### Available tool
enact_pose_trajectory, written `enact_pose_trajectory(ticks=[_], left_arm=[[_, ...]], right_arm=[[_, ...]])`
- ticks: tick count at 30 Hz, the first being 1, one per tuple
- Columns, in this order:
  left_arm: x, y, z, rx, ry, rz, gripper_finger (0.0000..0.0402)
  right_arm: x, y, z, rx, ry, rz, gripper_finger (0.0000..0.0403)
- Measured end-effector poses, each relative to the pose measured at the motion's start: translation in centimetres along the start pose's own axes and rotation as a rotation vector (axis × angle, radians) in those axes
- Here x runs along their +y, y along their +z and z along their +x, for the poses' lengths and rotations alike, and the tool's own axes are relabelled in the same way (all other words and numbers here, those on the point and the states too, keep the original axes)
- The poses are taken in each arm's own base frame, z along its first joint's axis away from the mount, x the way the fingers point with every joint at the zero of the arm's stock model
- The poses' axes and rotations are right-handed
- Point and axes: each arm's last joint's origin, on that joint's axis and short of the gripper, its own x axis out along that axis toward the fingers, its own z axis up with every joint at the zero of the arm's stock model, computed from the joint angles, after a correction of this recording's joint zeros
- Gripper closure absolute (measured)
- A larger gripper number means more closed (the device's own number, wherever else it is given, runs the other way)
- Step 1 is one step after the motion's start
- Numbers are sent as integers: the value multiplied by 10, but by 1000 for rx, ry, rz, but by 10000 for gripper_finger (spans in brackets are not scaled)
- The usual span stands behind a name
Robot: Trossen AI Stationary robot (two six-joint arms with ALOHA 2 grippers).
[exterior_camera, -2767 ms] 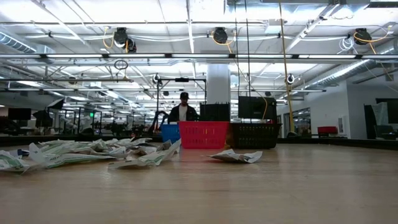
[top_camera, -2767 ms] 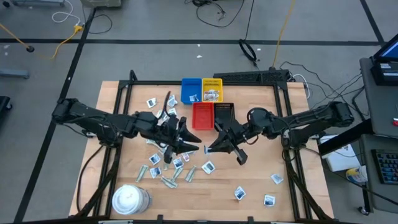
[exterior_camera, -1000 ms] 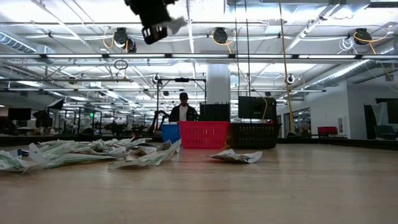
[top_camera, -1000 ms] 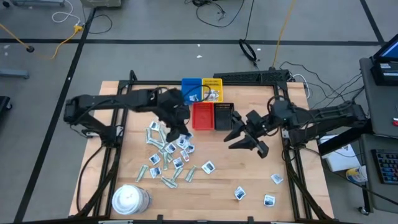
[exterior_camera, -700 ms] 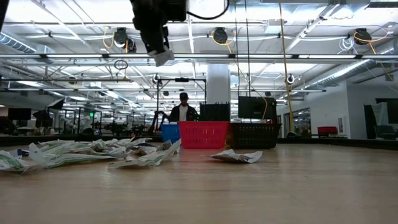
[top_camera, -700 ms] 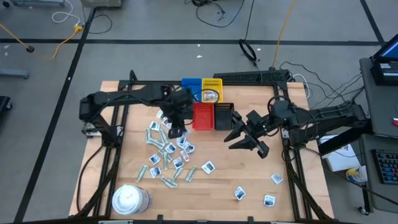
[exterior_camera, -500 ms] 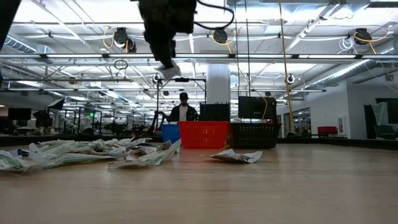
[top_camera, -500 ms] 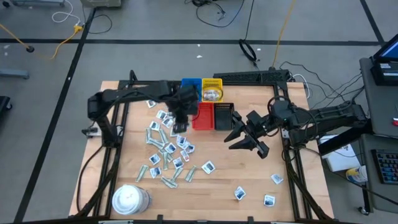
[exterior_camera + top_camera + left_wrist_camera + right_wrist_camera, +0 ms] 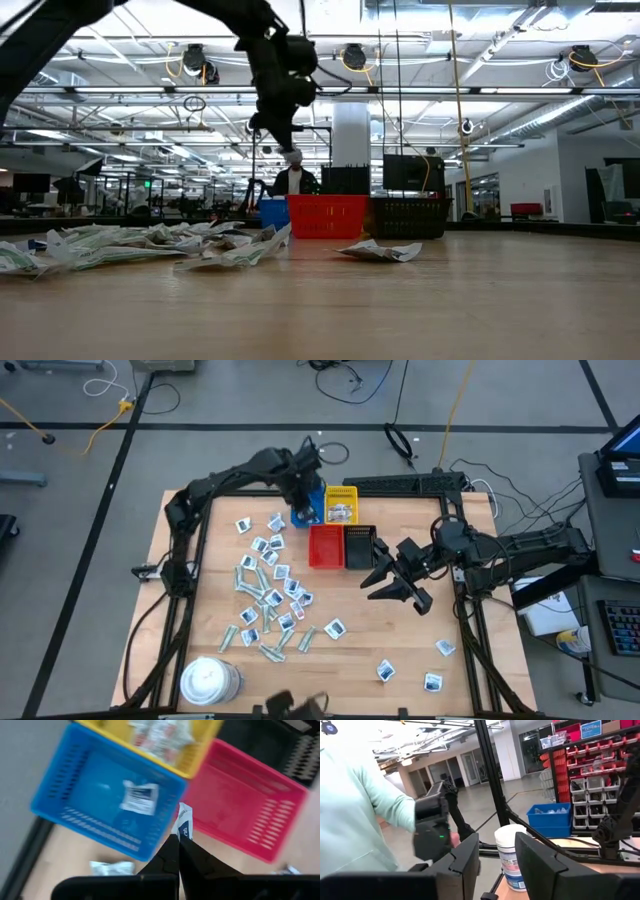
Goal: Pick & Place First Aid Supplies
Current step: Put the alcohol pad into the blue bin
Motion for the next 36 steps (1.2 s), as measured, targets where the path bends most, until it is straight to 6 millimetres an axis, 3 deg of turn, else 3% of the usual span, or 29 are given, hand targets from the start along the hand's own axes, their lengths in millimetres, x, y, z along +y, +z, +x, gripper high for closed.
enact_pose_trajectory(ticks=[5,9,24,30,36], left_arm=[[35,4,7,6,23,-80,401],[53,2,12,19,66,-135,401],[47,13,87,95,117,-77,401],[47,16,87,58,130,-75,383],[49,15,85,69,84,-68,298]], right_arm=[[-1,0,0,-14,-44,-22,284],[-2,0,0,-16,-52,-26,285],[-3,1,0,-15,-54,-29,287],[-3,0,0,-14,-54,-15,287],[-3,0,0,-13,-54,-17,287]])
